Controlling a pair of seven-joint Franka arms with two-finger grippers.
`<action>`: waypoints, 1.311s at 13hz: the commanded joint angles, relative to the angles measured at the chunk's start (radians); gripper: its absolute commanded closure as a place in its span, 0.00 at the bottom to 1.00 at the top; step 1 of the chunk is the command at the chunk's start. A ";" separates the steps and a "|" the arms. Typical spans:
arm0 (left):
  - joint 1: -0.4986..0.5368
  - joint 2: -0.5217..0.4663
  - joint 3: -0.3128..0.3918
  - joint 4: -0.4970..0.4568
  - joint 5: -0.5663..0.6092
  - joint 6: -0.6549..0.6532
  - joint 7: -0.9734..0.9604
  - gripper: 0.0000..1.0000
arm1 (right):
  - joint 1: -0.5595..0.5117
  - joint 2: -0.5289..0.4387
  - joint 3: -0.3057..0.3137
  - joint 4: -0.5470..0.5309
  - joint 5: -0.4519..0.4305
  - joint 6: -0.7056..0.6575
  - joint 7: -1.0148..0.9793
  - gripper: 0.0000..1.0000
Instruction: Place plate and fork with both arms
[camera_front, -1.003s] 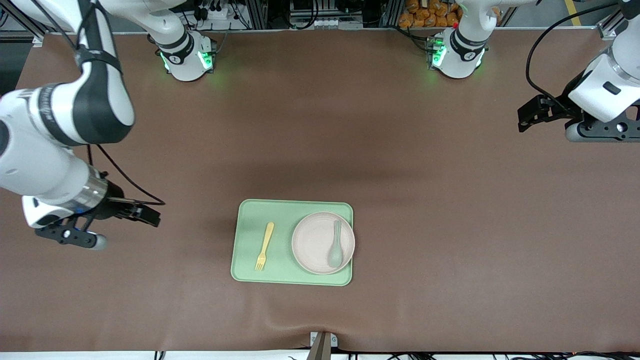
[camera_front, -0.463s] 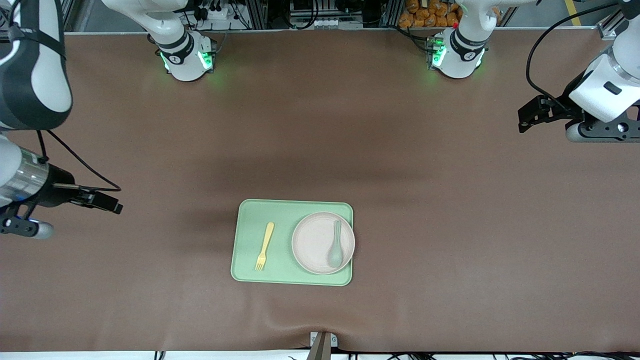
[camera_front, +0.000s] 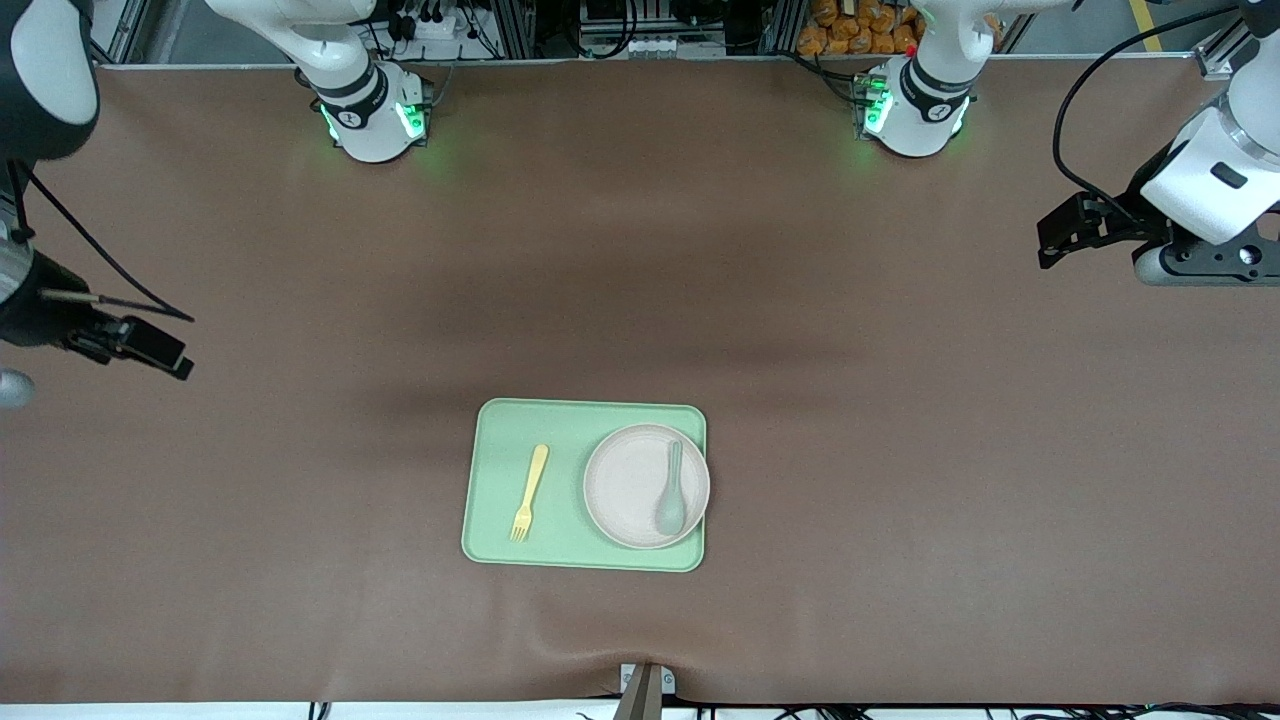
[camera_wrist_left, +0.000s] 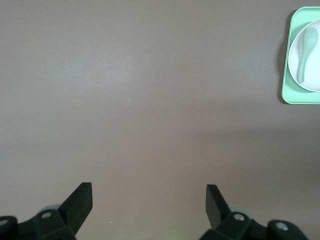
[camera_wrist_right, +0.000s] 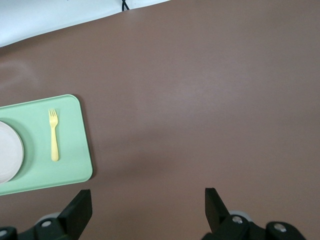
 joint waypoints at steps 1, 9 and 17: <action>0.005 -0.001 -0.003 0.007 -0.006 0.003 0.007 0.00 | -0.024 -0.127 0.021 -0.135 -0.030 0.015 -0.002 0.00; 0.005 -0.001 -0.003 0.007 -0.006 0.003 0.006 0.00 | -0.022 -0.201 0.028 -0.183 -0.067 0.041 -0.007 0.00; 0.007 -0.001 -0.001 0.005 -0.006 0.003 0.006 0.00 | -0.027 -0.188 0.023 -0.161 -0.117 0.033 -0.077 0.00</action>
